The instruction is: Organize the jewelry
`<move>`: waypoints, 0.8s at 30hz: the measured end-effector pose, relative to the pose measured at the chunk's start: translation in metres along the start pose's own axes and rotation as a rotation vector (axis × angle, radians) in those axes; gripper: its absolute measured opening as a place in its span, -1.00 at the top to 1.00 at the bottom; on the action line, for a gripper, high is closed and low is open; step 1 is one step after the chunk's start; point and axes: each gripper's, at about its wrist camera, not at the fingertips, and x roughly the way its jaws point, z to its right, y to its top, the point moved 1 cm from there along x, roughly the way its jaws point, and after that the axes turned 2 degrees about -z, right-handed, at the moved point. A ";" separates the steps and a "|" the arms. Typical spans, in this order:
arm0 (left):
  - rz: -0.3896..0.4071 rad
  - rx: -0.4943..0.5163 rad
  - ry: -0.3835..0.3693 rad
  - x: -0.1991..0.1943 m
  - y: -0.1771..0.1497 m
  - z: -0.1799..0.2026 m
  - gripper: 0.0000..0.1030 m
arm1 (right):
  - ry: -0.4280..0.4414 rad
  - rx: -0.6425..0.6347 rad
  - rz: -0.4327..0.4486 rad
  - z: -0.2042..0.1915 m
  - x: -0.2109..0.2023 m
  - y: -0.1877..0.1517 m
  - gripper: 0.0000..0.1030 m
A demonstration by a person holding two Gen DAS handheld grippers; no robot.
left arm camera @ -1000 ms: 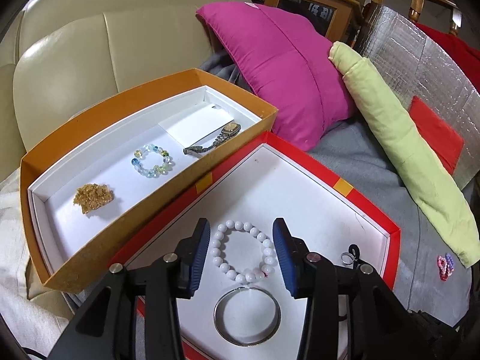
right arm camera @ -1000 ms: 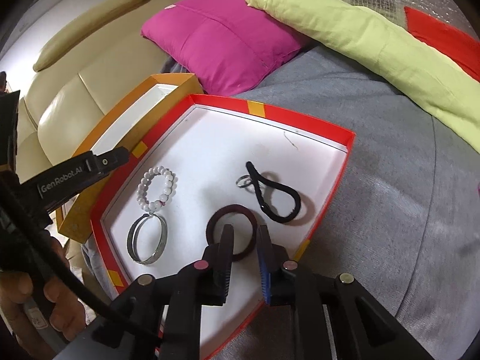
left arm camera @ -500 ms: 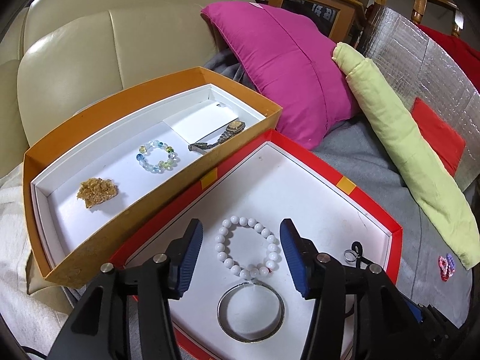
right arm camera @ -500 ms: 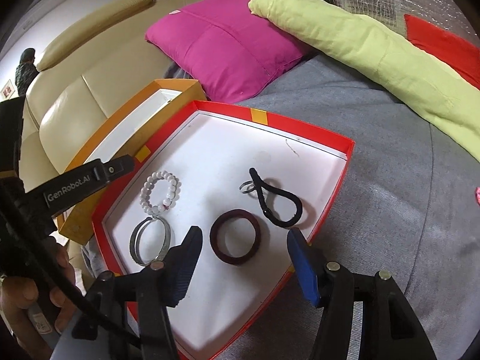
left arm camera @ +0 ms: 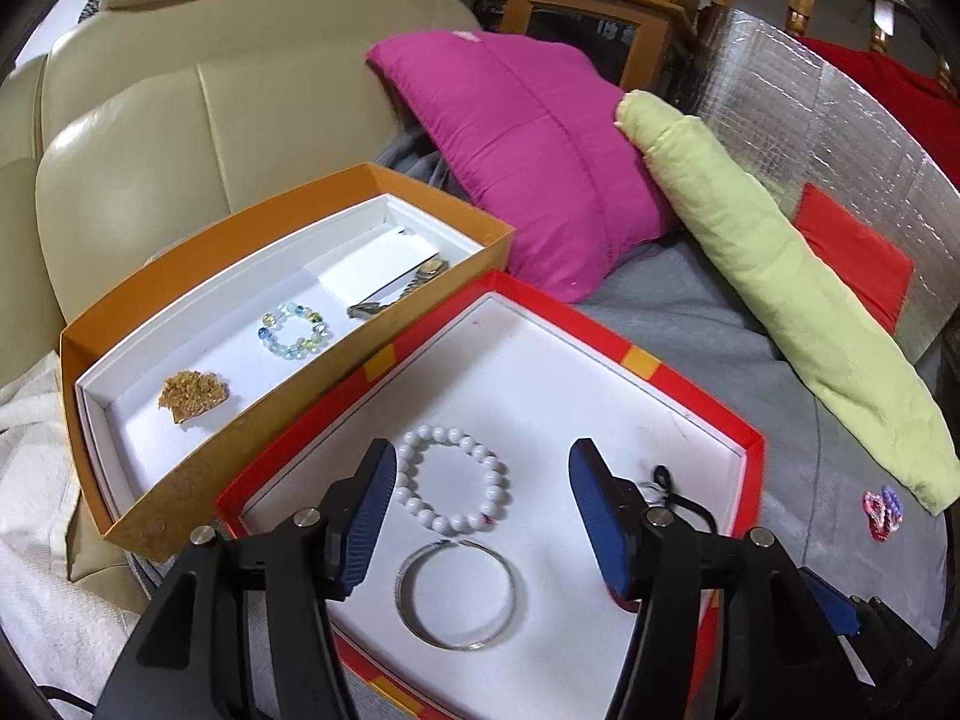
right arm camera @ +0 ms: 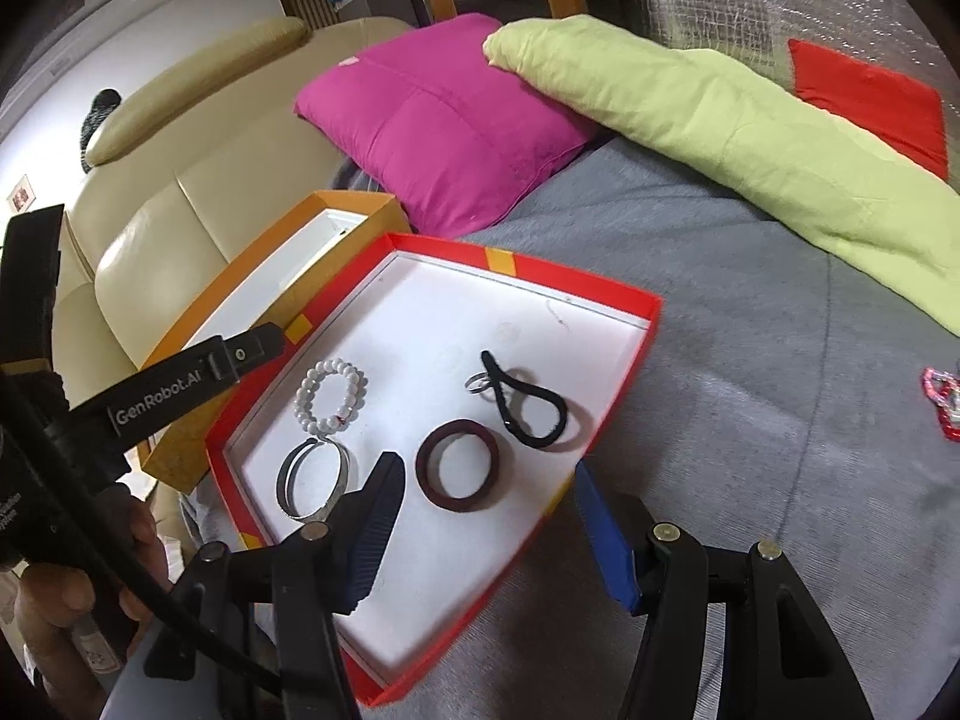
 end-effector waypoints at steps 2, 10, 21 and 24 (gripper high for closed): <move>0.007 0.013 -0.003 -0.006 -0.001 0.007 -0.20 | 0.000 0.009 0.011 0.006 -0.009 -0.003 -0.22; 0.025 0.072 -0.012 -0.027 -0.008 0.044 -0.28 | -0.015 0.060 0.052 0.042 -0.041 -0.017 -0.27; 0.043 0.207 -0.036 -0.048 -0.031 0.115 -0.29 | -0.050 0.158 0.124 0.112 -0.097 -0.052 -0.44; 0.044 0.254 -0.048 -0.049 -0.041 0.140 -0.29 | -0.069 0.190 0.141 0.135 -0.111 -0.065 -0.46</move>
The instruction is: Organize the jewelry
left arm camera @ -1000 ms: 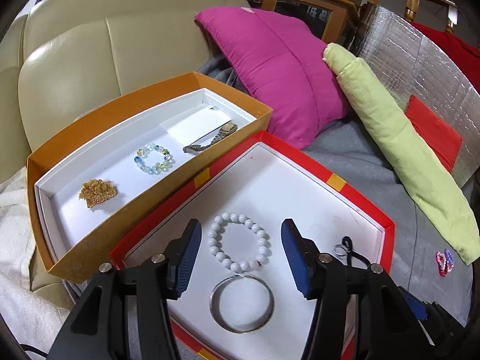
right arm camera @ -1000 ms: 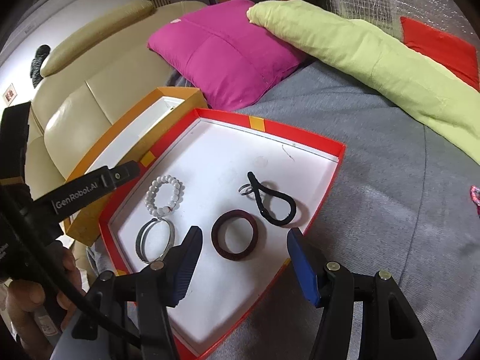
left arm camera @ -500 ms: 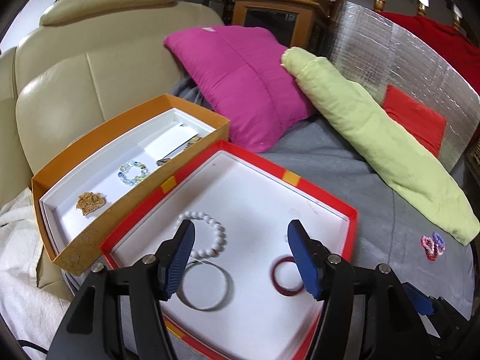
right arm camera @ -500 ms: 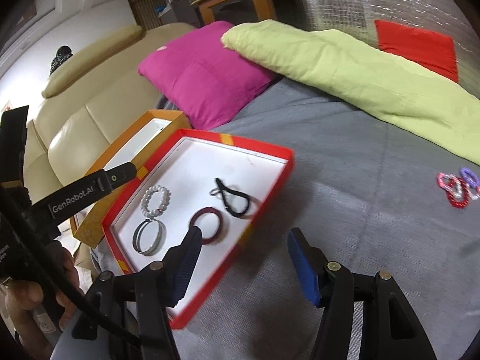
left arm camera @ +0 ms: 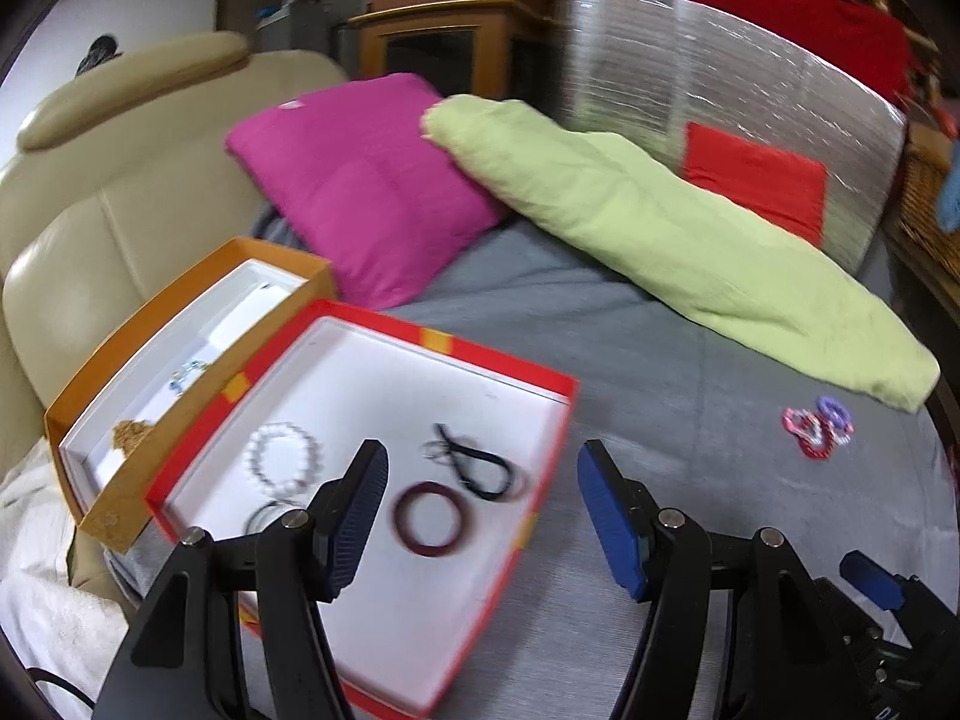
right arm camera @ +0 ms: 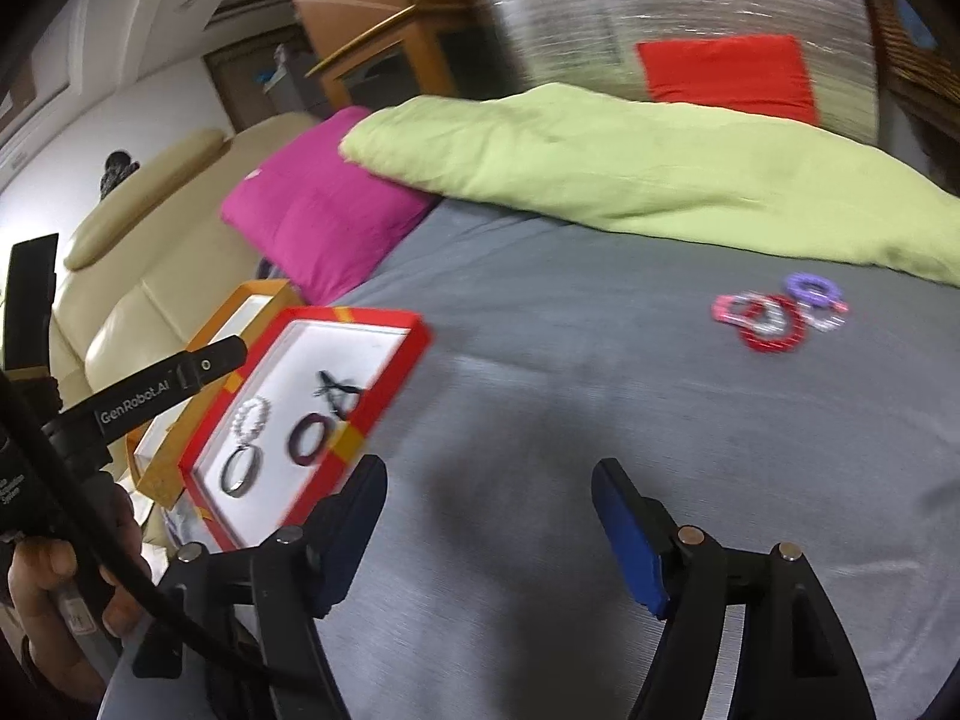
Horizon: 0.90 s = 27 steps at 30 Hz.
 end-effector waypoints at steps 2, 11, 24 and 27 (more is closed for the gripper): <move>-0.005 0.029 -0.012 0.001 -0.003 0.019 -0.29 | -0.015 0.027 0.004 0.020 -0.008 -0.005 -0.47; -0.031 0.164 -0.057 0.015 -0.021 0.093 -0.29 | -0.073 0.140 0.043 0.094 -0.031 -0.024 -0.47; -0.095 0.268 -0.090 0.052 -0.046 0.138 -0.30 | -0.160 0.277 0.080 0.151 -0.026 -0.032 -0.47; -0.107 0.271 -0.095 0.057 -0.050 0.140 -0.30 | -0.171 0.281 0.068 0.154 -0.021 -0.035 -0.47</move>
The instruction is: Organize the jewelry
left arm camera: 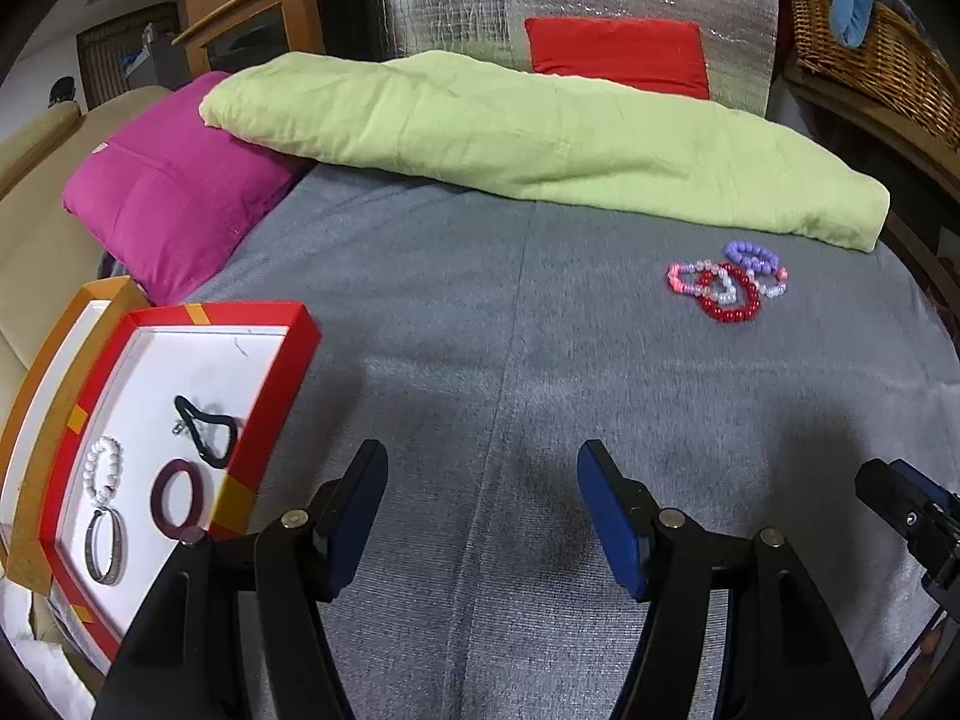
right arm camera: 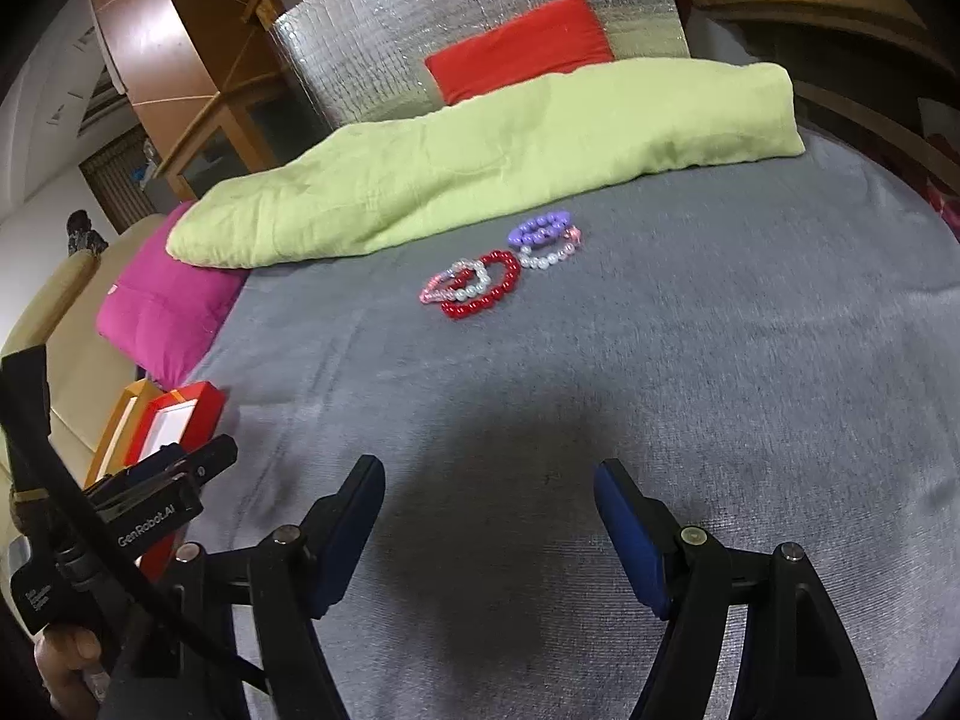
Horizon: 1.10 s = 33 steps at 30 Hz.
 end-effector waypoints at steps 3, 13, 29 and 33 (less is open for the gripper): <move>-0.015 -0.007 -0.008 0.006 -0.002 -0.002 -0.29 | -0.007 -0.012 -0.015 -0.001 0.006 -0.003 -0.47; -0.082 -0.069 -0.067 0.026 -0.006 -0.002 -0.30 | -0.041 0.003 -0.013 0.006 0.009 -0.001 -0.47; -0.123 -0.046 -0.129 0.028 -0.010 0.004 -0.29 | -0.166 0.059 -0.118 0.042 0.088 0.142 -0.36; -0.123 -0.032 -0.145 0.027 -0.011 0.008 -0.29 | -0.214 0.024 -0.173 0.038 0.122 0.174 -0.11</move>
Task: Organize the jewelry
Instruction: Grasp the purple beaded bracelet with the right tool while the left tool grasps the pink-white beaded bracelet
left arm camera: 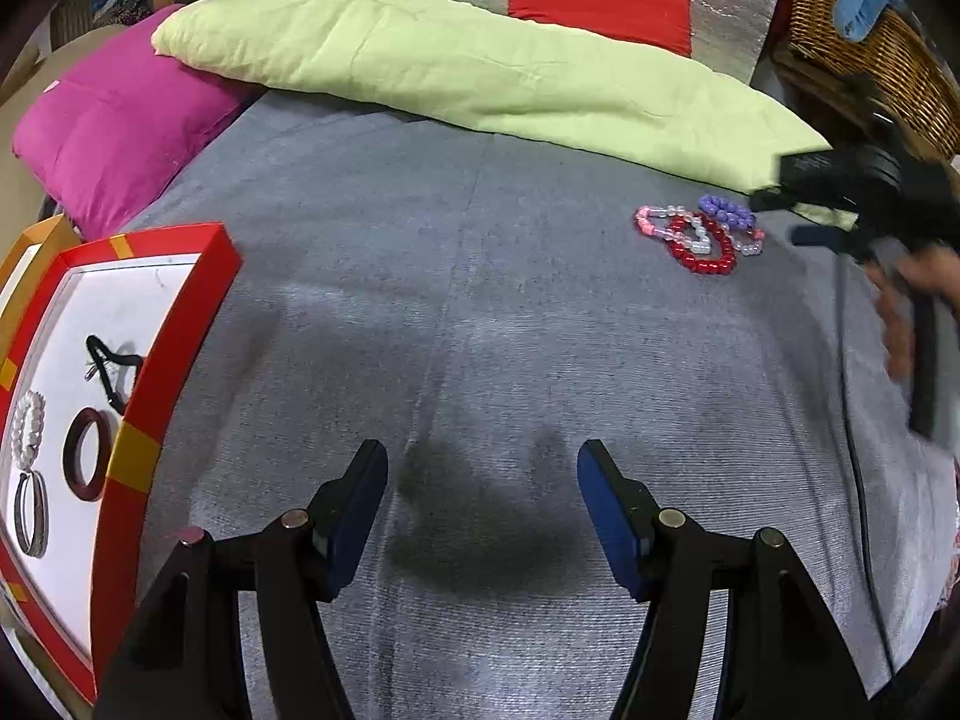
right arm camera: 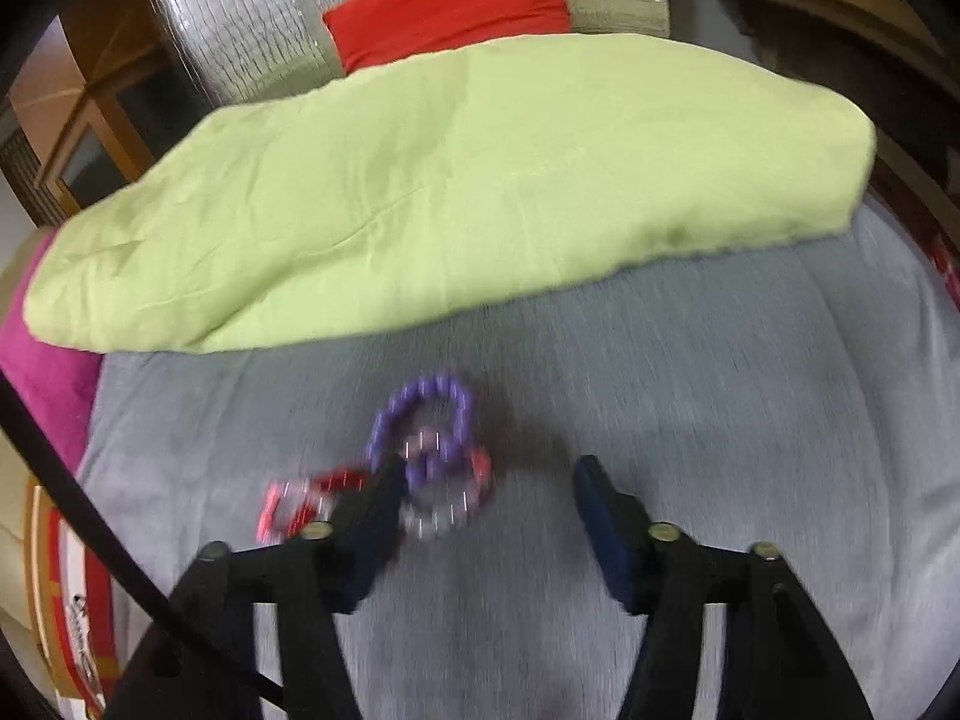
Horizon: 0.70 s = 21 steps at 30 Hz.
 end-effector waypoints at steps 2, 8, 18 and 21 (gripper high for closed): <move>-0.002 0.008 -0.009 0.001 0.000 0.002 -0.29 | -0.023 -0.003 -0.035 -0.004 0.014 0.011 -0.02; -0.002 0.020 -0.009 0.002 0.000 0.004 -0.29 | -0.107 -0.048 -0.082 -0.014 0.040 0.022 0.81; 0.017 0.014 0.005 -0.003 -0.002 0.003 -0.29 | 0.030 -0.018 0.070 0.015 -0.047 -0.046 0.81; 0.011 0.022 0.015 -0.002 -0.005 0.004 -0.29 | 0.072 0.018 0.060 0.031 -0.055 -0.077 0.80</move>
